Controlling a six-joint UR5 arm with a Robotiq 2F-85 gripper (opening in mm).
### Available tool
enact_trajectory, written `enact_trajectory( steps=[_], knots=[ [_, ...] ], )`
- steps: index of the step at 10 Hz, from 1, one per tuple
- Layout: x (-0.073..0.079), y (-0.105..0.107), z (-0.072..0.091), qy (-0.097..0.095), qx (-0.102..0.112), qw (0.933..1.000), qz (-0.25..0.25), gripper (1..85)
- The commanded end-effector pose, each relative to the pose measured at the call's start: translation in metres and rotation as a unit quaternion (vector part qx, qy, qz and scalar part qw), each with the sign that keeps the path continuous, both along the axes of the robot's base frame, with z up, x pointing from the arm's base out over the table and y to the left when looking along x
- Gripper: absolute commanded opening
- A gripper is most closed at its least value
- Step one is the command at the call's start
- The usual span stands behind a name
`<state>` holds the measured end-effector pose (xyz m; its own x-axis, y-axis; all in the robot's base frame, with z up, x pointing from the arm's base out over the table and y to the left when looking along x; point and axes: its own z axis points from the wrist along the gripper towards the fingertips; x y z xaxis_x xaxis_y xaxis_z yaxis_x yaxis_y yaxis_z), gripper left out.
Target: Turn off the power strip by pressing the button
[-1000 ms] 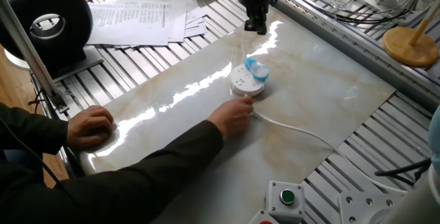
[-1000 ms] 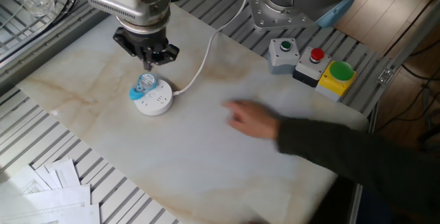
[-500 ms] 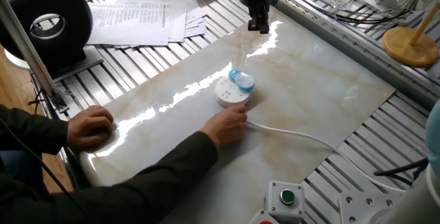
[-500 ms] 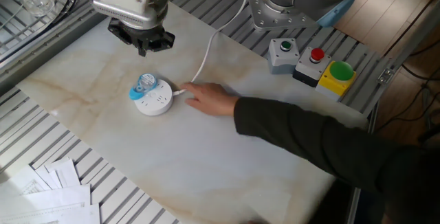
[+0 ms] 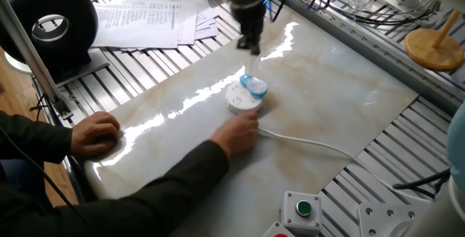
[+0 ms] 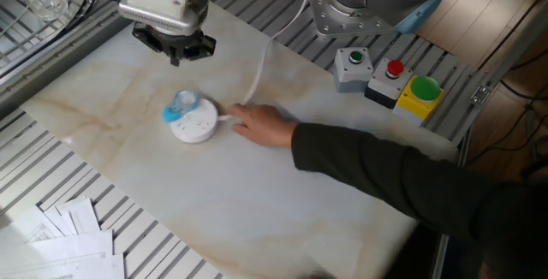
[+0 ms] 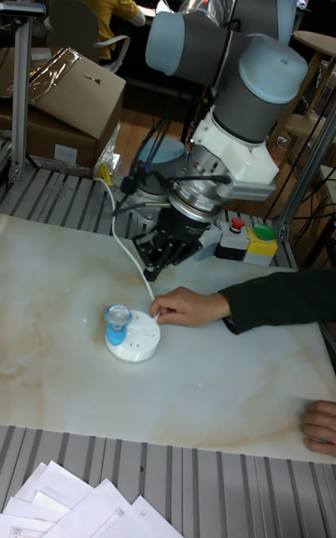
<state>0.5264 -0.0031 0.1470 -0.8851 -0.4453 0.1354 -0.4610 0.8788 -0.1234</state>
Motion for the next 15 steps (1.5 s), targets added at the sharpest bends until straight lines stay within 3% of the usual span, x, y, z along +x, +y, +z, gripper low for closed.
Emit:
enact_trajectory(
  steps=[1,3,4,5,7,8,11,15],
  knots=[
    [0.0,0.037,-0.026,-0.014,0.018,0.9991,-0.037,1.0],
    [0.022,0.019,-0.042,-0.026,-0.012,0.9996,-0.009,1.0],
    [0.034,0.01,-0.049,-0.028,-0.016,0.9994,0.011,1.0],
    [0.048,-0.006,-0.052,-0.034,-0.036,0.9978,0.043,1.0],
    [0.066,-0.038,-0.05,-0.041,-0.084,0.9916,0.09,1.0],
    [0.07,-0.048,-0.049,-0.038,-0.095,0.9892,0.106,1.0],
    [0.067,-0.04,-0.061,-0.033,-0.076,0.9914,0.101,1.0],
    [0.056,-0.055,-0.083,-0.028,-0.087,0.9889,0.117,1.0]
  ],
)
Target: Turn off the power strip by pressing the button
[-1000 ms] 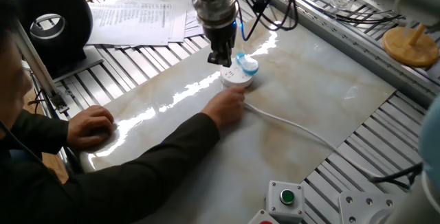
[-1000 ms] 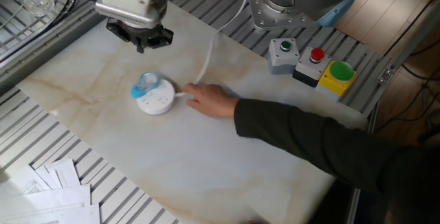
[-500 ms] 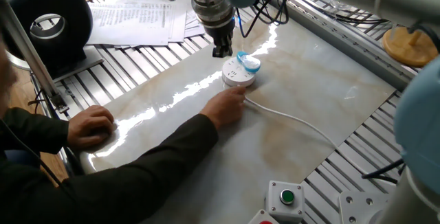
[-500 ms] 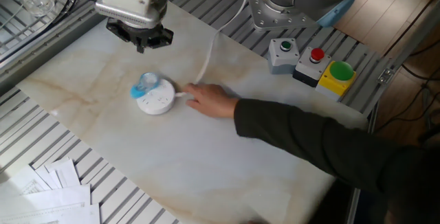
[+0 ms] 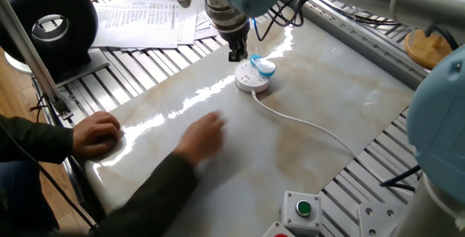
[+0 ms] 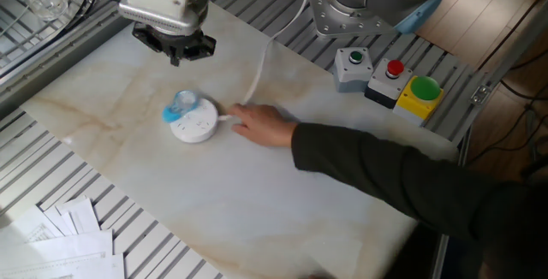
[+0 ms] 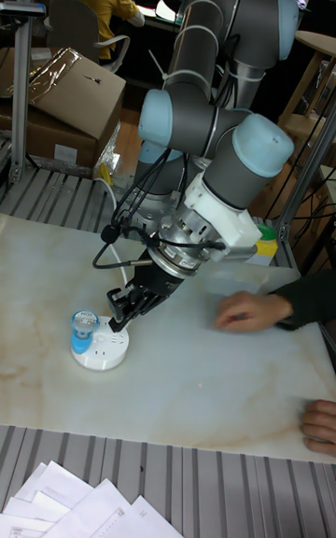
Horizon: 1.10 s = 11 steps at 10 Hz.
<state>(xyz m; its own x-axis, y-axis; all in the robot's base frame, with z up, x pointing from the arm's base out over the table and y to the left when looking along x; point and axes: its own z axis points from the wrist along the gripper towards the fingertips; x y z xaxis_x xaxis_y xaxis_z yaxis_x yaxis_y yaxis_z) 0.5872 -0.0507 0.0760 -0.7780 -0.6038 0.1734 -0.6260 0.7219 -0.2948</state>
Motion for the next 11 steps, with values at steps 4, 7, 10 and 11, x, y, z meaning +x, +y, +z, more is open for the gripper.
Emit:
enact_trajectory(
  steps=[4,7,10,11],
  knots=[
    [-0.01,-0.009,-0.023,-0.004,-0.017,0.9997,0.016,1.0],
    [-0.008,-0.014,-0.025,-0.005,-0.022,0.9994,0.025,1.0],
    [-0.009,-0.017,-0.029,-0.006,-0.022,0.9993,0.03,1.0],
    [-0.011,-0.018,-0.032,-0.007,-0.021,0.9993,0.032,1.0]
  ],
)
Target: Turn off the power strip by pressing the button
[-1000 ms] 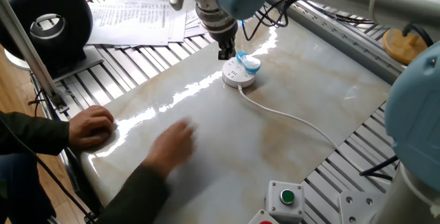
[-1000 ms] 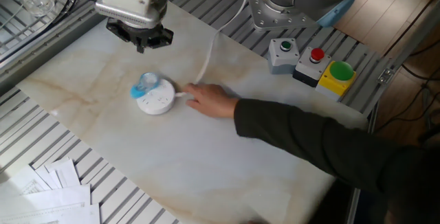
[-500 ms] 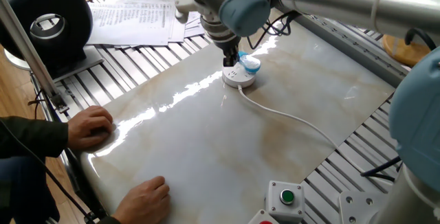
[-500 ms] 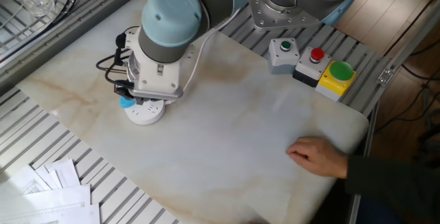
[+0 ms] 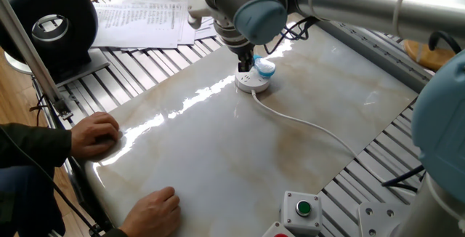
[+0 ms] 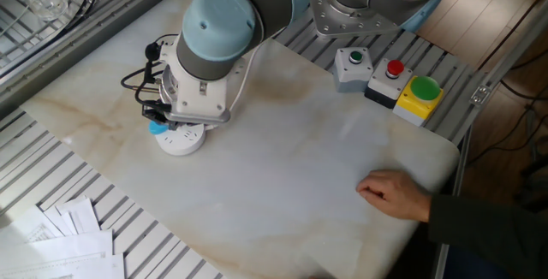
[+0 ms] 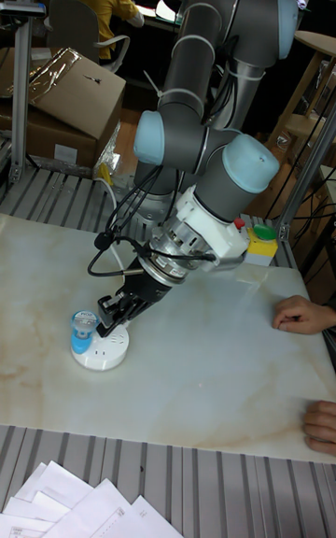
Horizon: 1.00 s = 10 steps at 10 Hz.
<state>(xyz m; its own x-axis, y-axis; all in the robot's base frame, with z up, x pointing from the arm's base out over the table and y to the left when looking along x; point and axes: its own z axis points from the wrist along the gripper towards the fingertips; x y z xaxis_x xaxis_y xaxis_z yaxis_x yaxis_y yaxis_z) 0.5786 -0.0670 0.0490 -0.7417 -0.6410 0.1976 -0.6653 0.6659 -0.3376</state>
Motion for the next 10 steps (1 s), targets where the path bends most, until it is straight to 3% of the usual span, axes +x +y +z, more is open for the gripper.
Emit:
enact_trajectory(
  steps=[1,10],
  knots=[
    [-0.004,-0.003,-0.008,-0.003,0.005,1.0,0.002,1.0],
    [-0.015,-0.003,-0.015,0.004,-0.003,0.9998,0.02,1.0]
  ],
)
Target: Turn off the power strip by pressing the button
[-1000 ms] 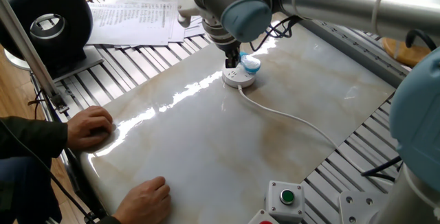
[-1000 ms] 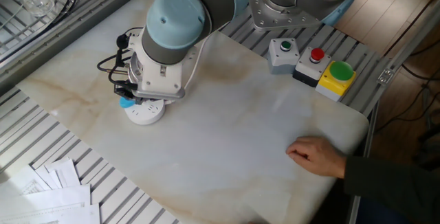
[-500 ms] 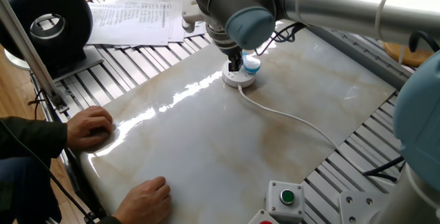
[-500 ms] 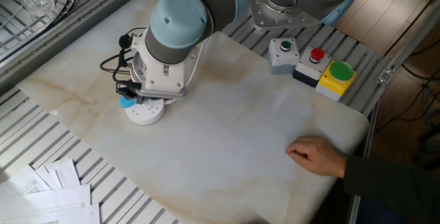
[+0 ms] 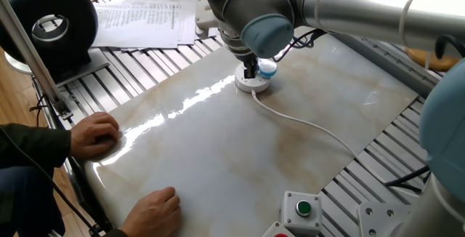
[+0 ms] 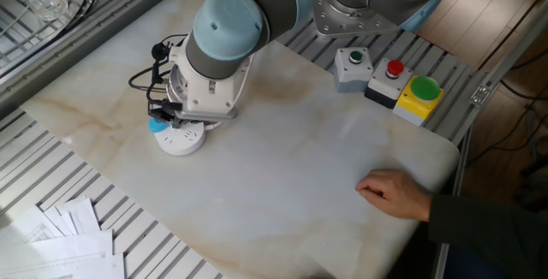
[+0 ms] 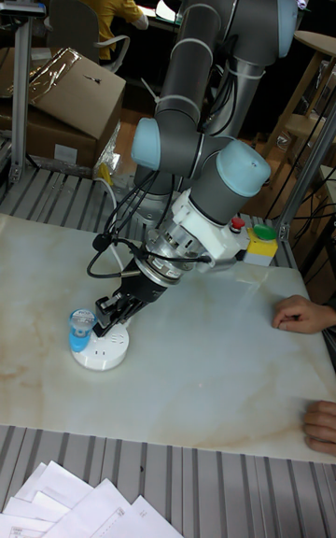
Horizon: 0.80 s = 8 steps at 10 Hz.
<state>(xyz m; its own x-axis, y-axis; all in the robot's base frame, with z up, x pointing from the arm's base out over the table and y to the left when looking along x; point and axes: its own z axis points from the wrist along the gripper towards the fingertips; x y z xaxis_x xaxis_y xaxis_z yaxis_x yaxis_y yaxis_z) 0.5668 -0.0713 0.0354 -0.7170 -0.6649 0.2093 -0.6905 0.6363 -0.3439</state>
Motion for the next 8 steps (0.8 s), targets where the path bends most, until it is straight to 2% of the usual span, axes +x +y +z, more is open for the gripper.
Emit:
enact_trajectory(
  steps=[1,8],
  knots=[
    [-0.0032,0.0011,-0.0021,0.003,0.004,1.0,0.003,1.0],
    [0.003,-0.0004,-0.008,-0.005,0.003,1.0,0.006,1.0]
  ],
)
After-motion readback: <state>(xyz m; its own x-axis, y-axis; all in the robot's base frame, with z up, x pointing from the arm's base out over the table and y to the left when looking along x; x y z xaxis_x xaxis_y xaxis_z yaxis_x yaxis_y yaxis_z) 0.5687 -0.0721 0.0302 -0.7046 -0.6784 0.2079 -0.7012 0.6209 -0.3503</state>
